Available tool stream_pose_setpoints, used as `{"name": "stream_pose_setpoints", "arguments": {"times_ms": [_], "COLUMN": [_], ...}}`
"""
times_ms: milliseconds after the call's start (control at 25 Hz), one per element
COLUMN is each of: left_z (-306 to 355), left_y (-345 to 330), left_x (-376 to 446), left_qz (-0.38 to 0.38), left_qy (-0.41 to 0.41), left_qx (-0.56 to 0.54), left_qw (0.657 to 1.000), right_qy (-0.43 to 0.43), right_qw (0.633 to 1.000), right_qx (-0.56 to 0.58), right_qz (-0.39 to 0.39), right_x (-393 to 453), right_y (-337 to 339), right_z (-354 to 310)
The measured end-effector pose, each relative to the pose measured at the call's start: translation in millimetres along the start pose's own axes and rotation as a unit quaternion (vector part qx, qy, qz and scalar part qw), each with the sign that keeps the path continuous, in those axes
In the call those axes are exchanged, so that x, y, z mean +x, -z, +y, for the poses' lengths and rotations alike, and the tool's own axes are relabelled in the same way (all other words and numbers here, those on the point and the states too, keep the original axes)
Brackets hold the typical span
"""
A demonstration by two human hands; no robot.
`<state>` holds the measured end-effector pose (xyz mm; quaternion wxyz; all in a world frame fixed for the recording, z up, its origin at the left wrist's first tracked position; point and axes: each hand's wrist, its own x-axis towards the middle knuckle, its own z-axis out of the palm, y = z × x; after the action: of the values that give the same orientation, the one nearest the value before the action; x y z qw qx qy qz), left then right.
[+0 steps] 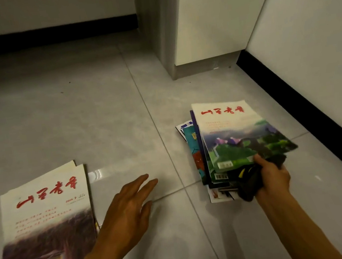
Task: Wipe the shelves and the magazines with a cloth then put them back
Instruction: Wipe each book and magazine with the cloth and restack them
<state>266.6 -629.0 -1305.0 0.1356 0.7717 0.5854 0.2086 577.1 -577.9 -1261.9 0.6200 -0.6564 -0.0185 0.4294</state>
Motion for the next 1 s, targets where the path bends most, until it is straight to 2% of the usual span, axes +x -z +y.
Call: {"name": "stream_pose_setpoints", "arguments": {"times_ms": [240,320,360,480,560,640,720,800,1000], "left_z": [0.8,-0.6,-6.5,-37.0,-66.0,-101.7,-126.6,-135.0,-145.2], "left_y": [-2.2,4.0,6.7,24.8,38.6,47.7,51.4,49.8,53.4], "left_x": [-3.7,-8.4,-12.6,-29.0,-44.9,-68.0,-91.8,-105.1,-106.2], "left_qz": [-0.022,-0.039,-0.03,0.065,0.105,0.098,0.03,-0.005,0.003], "left_qy": [0.03,0.114,0.164,0.318,0.427,0.527,0.603,0.645,0.669], "left_qx": [-0.014,-0.039,-0.063,-0.122,-0.142,-0.088,-0.006,0.014,0.025], "left_qw": [0.999,0.992,0.984,0.938,0.887,0.84,0.797,0.764,0.743], "right_qy": [-0.057,-0.138,-0.185,-0.314,-0.346,-0.361,-0.353,-0.36,-0.443], "right_qw": [0.996,0.988,0.975,0.899,0.878,0.87,0.857,0.836,0.81], "right_qx": [-0.05,-0.075,-0.113,-0.213,-0.216,-0.217,-0.246,-0.259,-0.204], "right_qz": [0.05,0.004,-0.052,-0.22,-0.252,-0.257,-0.284,-0.322,-0.327], "right_x": [2.1,-15.2,-30.8,-84.2,-110.6,-133.5,-145.3,-154.1,-162.4], "right_y": [34.2,46.6,49.9,34.9,7.1,-22.8,-43.3,-54.1,-55.2], "right_z": [35.5,60.3,74.1,110.4,127.5,140.5,150.0,153.5,164.3]}}
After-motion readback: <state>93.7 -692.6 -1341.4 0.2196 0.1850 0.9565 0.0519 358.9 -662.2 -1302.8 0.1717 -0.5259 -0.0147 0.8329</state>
